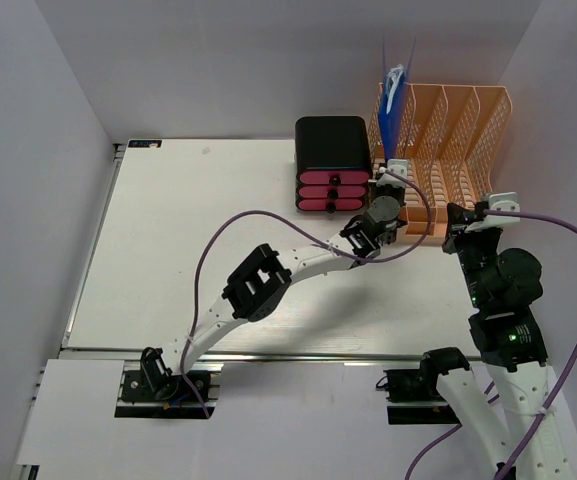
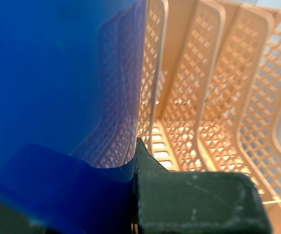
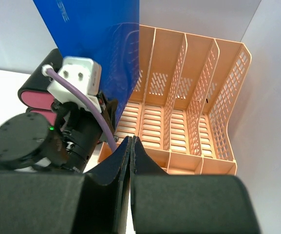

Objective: Organize the desk

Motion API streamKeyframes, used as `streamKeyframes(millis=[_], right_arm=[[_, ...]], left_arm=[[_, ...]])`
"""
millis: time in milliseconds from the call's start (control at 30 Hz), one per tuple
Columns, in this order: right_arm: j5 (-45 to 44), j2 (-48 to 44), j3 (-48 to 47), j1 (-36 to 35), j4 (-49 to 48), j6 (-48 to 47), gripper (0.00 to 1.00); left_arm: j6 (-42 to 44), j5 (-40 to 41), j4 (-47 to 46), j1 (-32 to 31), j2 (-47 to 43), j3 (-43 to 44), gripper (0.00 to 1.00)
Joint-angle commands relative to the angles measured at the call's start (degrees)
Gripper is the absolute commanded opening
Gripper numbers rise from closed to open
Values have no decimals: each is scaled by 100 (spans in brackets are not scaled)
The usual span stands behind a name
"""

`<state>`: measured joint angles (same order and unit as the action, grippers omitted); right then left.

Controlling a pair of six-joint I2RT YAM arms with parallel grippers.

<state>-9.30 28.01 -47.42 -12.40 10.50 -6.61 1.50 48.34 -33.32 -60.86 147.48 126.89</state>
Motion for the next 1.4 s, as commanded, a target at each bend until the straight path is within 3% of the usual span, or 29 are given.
streamKeyframes(millis=[0, 467, 567, 600, 633, 700, 1133, 1300, 1333, 1367], right_arm=[[-107, -94, -4, -8, -84, -16, 0], [-28, -296, 295, 10, 22, 151, 0], [-2, -305, 338, -16, 22, 186, 0], [16, -314, 347, -8, 31, 187, 0], [7, -314, 347, 1, 31, 195, 0], [16, -322, 347, 1, 31, 204, 0], [25, -419, 295, 1, 171, 239, 0], [25, -454, 251, -8, 277, 239, 0], [25, -472, 225, 1, 329, 248, 11], [42, -472, 216, 1, 347, 248, 14]], left_arm=[[-325, -316, -430, 153, -202, 380, 0], [-1055, -465, -403, 320, 299, 530, 0], [-1169, -571, -246, 320, 281, 530, 19], [-1169, -580, -236, 320, 281, 530, 33], [-1169, -597, -201, 320, 273, 530, 40], [-1178, -589, -113, 320, 229, 530, 48], [-916, -843, 168, 268, -69, 512, 66], [-651, -747, 405, 162, -509, 293, 80], [-720, -695, 536, 162, -771, 40, 82], [-756, -659, 581, 110, -921, -119, 84]])
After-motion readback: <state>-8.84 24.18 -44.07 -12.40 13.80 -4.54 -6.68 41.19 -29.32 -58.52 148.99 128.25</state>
